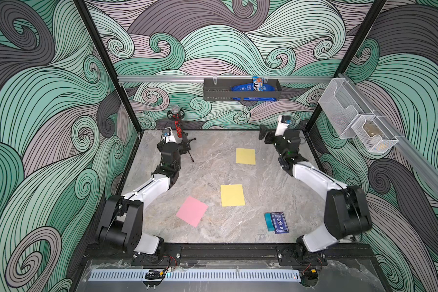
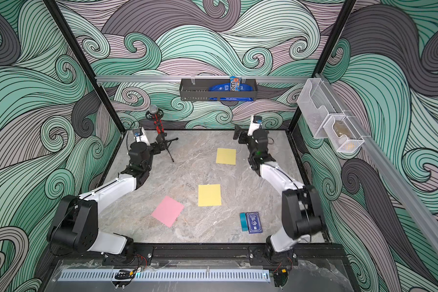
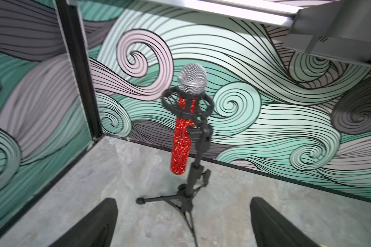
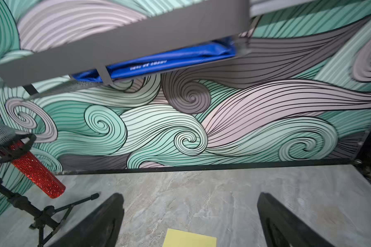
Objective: Fold the square paper along the opposite sides
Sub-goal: Pick up the paper from the center of the board.
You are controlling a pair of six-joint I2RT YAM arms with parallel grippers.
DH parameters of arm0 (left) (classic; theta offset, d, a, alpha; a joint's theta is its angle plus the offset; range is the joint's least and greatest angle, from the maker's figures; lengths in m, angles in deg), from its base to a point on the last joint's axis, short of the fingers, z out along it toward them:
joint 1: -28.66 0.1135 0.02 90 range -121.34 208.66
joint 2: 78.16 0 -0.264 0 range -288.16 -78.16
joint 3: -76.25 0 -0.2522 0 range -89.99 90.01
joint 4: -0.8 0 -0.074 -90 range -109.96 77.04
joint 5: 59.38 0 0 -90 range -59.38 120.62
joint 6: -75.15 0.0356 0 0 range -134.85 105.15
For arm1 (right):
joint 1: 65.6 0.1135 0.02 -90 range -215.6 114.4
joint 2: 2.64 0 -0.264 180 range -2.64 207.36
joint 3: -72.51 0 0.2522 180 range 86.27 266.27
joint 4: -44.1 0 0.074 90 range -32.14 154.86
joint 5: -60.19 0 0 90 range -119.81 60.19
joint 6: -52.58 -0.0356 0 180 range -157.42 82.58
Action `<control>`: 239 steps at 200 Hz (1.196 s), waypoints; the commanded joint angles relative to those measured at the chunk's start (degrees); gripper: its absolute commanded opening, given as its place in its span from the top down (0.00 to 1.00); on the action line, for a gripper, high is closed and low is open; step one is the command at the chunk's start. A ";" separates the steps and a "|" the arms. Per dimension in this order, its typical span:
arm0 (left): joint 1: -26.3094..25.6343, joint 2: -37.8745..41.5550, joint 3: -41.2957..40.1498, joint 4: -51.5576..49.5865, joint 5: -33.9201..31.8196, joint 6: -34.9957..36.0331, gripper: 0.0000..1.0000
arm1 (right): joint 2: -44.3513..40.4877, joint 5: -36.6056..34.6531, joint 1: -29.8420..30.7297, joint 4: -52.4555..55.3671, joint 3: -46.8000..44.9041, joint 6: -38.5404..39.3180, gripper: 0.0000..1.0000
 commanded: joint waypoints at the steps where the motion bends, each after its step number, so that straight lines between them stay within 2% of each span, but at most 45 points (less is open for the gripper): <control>1: -1.69 -5.93 6.91 -18.78 1.17 -9.32 0.01 | 14.14 3.73 0.66 23.99 14.07 1.70 0.00; 12: -1.78 -8.35 10.60 -24.22 4.48 -12.32 0.01 | 19.82 3.40 0.79 27.33 19.92 1.43 0.01; 31: -1.87 -11.46 14.92 -33.23 9.06 -17.34 0.01 | 26.61 2.80 1.30 31.76 26.05 0.17 0.12; 53: -2.11 -13.69 15.51 -38.94 12.87 -20.70 0.01 | 30.03 -0.51 3.83 32.04 25.55 0.39 0.18; 59: -2.18 -13.98 15.35 -39.71 13.78 -20.87 0.01 | 30.65 -0.71 4.27 32.07 25.20 0.38 0.22; 67: -2.37 -13.93 14.77 -40.31 14.50 -21.00 0.01 | 31.77 -1.28 4.82 31.97 24.58 0.25 0.33; 80: -2.49 -12.98 13.05 -39.55 15.53 -20.60 0.01 | 33.00 -1.56 5.22 31.95 24.12 0.28 0.36; 113: -2.57 -10.57 9.82 -38.05 18.18 -19.80 0.01 | 33.76 -3.04 6.57 31.83 21.74 1.71 0.39; 169: -2.57 -7.07 6.69 -35.43 23.15 -18.28 0.06 | 31.54 -6.48 12.81 29.58 12.94 3.02 0.39; 239: -3.35 -7.58 5.60 -34.32 27.14 -18.54 0.08 | 33.11 -6.78 19.23 29.27 16.68 -1.85 0.34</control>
